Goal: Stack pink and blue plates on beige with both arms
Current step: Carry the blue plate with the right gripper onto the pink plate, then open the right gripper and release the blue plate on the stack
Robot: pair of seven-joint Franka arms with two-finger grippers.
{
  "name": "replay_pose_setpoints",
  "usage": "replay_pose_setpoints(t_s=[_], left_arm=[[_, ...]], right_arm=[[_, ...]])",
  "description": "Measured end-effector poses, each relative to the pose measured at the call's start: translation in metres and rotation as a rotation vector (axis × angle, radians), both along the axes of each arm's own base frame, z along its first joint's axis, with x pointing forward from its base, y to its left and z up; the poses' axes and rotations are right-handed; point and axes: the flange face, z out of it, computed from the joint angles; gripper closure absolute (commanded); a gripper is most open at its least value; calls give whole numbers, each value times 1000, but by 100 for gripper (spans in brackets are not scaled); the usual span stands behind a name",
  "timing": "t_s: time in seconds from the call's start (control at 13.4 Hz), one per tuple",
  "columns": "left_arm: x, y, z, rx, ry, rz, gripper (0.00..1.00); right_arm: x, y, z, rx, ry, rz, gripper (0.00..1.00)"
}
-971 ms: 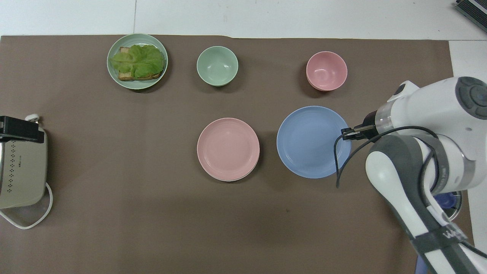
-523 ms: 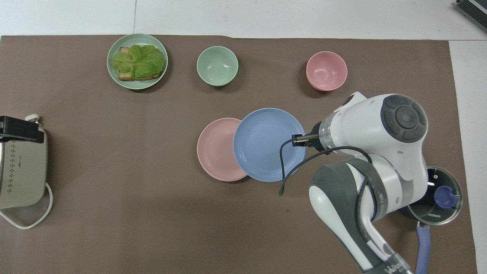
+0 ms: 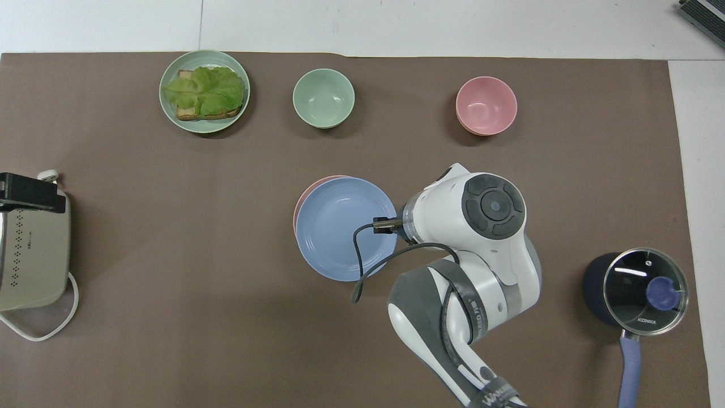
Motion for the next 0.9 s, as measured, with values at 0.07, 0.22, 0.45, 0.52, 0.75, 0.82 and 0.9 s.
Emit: replay_pose_setpoints(t_s=[0.07,0.22,0.45,0.52,0.75,0.82,0.9], left_arm=[[0,0,0,0,0,0,0],[0,0,0,0,0,0,0],[0,0,0,0,0,0,0],[0,0,0,0,0,0,0],[0,0,0,0,0,0,0],[0,0,0,0,0,0,0],[0,0,0,0,0,0,0]], right_arm=[[4,1,-9,20,-1,-21,100],[8,5,-25,29,-2,-35,100],[7,17,-48,23,-2,-24,100],[6,20,-52,22,-2,-20,100],[5,19,-57,17,2,-17,100],[5,17,-59,14,6,-16,100],[5,15,-62,11,9,-16,100]])
